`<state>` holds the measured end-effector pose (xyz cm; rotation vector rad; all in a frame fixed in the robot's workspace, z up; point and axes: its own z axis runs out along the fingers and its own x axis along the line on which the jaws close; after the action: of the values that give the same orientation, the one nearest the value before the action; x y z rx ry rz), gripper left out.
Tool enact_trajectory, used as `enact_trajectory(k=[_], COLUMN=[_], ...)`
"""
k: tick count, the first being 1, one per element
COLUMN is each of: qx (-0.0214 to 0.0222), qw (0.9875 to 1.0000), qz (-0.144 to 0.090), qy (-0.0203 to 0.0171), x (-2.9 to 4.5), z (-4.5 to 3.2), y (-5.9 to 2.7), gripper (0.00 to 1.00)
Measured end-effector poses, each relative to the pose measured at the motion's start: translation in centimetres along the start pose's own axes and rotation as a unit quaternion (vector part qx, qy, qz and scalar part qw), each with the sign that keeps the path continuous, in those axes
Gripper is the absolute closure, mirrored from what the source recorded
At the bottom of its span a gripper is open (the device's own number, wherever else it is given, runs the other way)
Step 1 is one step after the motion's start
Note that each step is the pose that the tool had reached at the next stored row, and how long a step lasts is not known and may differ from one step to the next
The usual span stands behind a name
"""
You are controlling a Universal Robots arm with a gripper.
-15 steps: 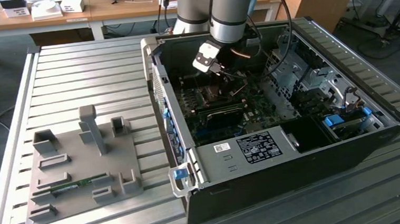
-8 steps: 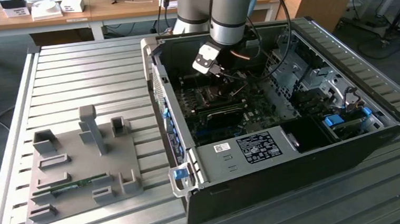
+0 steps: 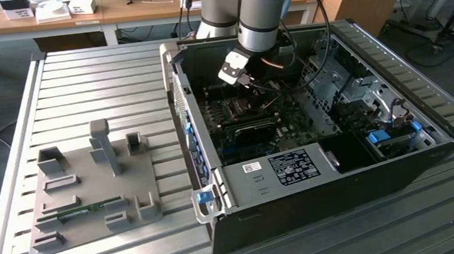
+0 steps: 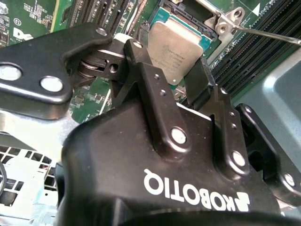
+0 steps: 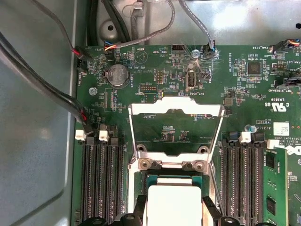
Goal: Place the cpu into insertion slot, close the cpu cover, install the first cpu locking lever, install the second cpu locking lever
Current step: 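Place the cpu into insertion slot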
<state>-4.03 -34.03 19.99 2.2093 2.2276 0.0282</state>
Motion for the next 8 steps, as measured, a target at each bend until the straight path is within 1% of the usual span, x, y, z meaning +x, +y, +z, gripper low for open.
enact_trajectory(k=[4, 5, 6, 8], qx=[0.0001, 0.0017, 0.0050, 0.0056], qw=[1.0000, 1.0000, 1.0000, 1.0000], qz=[0.000, 0.000, 0.000, 0.000], qy=[0.0000, 0.0002, 0.0004, 0.0001], x=[0.00, 0.01, 0.01, 0.00], z=[0.01, 0.03, 0.04, 0.02], y=[0.00, 0.00, 0.01, 0.00], gripper=[0.46, 0.46, 0.46, 0.46])
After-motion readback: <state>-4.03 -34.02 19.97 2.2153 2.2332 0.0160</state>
